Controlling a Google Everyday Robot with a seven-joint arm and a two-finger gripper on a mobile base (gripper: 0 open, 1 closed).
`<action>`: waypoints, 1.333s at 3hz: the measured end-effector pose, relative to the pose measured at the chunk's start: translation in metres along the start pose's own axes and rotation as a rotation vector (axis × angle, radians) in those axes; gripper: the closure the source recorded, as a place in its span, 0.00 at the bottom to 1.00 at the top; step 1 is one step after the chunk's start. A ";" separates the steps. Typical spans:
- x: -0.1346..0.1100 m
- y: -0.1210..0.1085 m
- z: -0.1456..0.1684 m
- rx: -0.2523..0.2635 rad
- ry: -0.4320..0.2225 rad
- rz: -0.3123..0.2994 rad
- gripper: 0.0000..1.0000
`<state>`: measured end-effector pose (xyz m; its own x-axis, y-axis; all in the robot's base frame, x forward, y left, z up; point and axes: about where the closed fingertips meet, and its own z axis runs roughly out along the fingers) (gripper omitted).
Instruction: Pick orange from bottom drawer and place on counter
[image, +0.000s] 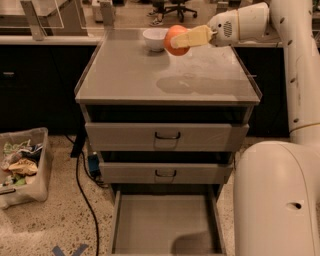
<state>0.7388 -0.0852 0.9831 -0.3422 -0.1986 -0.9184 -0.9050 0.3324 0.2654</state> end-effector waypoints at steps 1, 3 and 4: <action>0.007 -0.008 0.011 0.021 0.026 0.006 1.00; 0.047 -0.025 0.038 0.024 0.087 0.105 1.00; 0.076 -0.027 0.065 -0.012 0.160 0.141 1.00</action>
Offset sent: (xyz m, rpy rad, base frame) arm 0.0048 0.0253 -0.1137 -0.0905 0.2346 -0.0767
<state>0.7540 -0.0494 0.8870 -0.5007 -0.2951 -0.8138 -0.8479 0.3563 0.3925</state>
